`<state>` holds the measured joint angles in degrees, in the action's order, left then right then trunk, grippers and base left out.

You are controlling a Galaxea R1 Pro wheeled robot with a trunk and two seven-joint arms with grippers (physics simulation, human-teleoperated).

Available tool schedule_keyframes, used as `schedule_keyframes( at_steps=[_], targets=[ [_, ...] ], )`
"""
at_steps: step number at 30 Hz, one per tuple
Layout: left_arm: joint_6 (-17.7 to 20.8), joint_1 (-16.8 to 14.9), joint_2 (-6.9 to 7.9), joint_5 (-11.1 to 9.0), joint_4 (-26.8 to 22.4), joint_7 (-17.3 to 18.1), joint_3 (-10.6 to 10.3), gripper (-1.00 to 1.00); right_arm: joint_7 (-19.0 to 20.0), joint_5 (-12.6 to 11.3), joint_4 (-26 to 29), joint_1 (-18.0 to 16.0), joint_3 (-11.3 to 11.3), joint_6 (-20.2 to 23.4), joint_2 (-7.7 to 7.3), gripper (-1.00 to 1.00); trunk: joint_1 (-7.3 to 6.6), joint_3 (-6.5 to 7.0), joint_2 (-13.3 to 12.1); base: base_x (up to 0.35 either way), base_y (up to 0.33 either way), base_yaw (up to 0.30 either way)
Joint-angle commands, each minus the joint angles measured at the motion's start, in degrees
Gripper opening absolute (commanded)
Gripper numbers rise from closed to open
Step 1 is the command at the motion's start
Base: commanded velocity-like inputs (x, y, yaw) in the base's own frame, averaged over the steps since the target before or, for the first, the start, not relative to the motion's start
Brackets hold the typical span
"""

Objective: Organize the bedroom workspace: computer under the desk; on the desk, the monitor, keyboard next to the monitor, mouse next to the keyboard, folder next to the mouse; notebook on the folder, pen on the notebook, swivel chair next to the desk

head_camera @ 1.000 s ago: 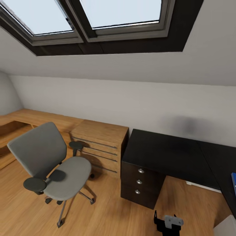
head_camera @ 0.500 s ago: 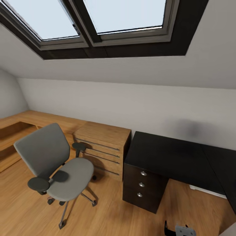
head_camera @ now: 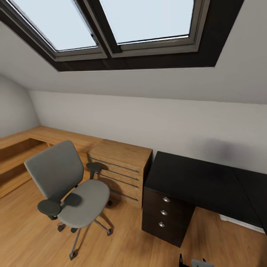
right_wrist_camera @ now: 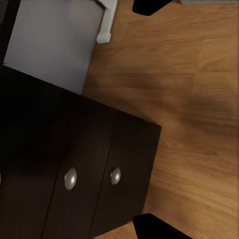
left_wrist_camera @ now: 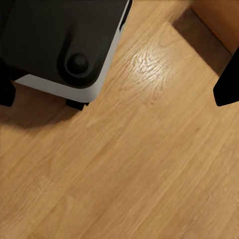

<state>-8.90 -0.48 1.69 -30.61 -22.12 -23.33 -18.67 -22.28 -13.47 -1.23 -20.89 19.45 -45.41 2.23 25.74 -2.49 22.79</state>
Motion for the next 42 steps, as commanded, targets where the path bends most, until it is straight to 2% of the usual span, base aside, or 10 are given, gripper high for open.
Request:
schedule_keyframes(
  at_steps=[1,24,27,33,42],
  targets=[
    [-0.2,0.0,0.06,-0.6,0.0,-0.3,-0.5,1.0,-0.2,-0.3,-0.1,-0.1,0.5,-0.2,0.05,1.0,0.04,-0.04,0.1,0.0,0.0,0.104],
    [-0.3,0.0,-0.43,-0.6,0.0,-0.3,-0.7,1.0,-0.2,-0.3,-0.1,0.0,0.5,0.1,0.01,1.0,0.04,1.84,0.1,0.0,0.0,0.158],
    [-0.4,0.0,-0.44,-0.6,0.0,-0.3,-1.1,1.0,-0.2,-0.3,-0.1,0.0,0.6,0.2,0.04,1.0,0.04,2.03,0.1,0.0,0.0,0.213],
    [-0.4,0.0,-0.38,-0.7,0.0,0.2,-3.2,1.0,-0.2,-0.3,-0.1,0.0,0.5,0.3,0.05,1.0,0.04,2.31,0.1,-0.069,0.056,0.238],
    [-0.4,0.0,-0.37,-0.7,0.1,1.0,-3.7,1.0,-0.2,-0.3,-0.1,0.0,0.6,0.5,0.05,1.0,0.04,2.09,0.1,-0.218,0.169,0.221]
  ],
)
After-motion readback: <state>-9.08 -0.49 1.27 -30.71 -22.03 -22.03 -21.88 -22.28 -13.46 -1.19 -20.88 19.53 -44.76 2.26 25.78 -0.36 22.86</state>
